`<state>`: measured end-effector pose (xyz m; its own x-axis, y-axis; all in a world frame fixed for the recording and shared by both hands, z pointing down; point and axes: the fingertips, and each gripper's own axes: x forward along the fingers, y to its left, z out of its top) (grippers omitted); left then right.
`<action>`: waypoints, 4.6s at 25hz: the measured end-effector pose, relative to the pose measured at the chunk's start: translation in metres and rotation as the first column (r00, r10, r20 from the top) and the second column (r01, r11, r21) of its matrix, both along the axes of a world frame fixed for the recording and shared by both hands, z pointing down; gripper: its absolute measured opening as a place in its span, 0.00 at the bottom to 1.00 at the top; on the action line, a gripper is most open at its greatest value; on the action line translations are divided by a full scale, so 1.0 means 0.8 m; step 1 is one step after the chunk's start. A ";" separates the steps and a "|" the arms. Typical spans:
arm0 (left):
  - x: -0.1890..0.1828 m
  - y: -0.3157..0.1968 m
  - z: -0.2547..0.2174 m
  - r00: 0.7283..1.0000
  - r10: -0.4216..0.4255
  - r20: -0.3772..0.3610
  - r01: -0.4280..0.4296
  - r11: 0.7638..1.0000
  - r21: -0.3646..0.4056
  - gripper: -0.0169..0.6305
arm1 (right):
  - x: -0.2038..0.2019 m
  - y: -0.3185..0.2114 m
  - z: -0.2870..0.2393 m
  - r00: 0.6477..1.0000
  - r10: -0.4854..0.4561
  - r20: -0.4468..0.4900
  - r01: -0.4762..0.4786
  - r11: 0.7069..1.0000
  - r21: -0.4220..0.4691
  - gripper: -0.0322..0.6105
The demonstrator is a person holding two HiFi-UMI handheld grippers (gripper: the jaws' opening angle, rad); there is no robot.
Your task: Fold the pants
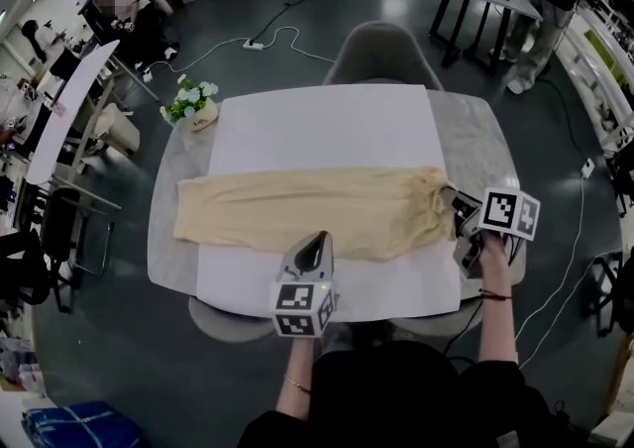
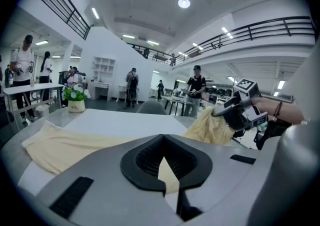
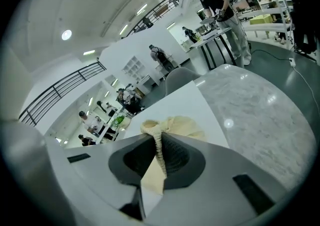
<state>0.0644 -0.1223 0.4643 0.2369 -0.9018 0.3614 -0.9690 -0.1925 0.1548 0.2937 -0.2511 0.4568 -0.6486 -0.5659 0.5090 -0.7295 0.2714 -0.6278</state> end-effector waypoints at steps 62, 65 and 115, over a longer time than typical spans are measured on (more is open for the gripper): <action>-0.285 0.030 -0.043 0.981 -0.192 0.023 0.191 0.981 0.030 0.04 | -0.439 0.030 -0.102 0.880 -0.342 0.329 0.316 0.940 0.132 0.11; -0.310 0.032 -0.034 0.987 -0.160 0.014 0.160 0.987 0.008 0.04 | -0.470 0.038 -0.110 0.861 -0.346 0.373 0.311 0.938 0.153 0.11; -0.532 0.076 0.096 0.988 -0.093 -0.123 0.070 0.981 -0.182 0.04 | -0.786 0.060 0.116 0.951 -0.276 -0.141 0.263 0.959 -0.106 0.11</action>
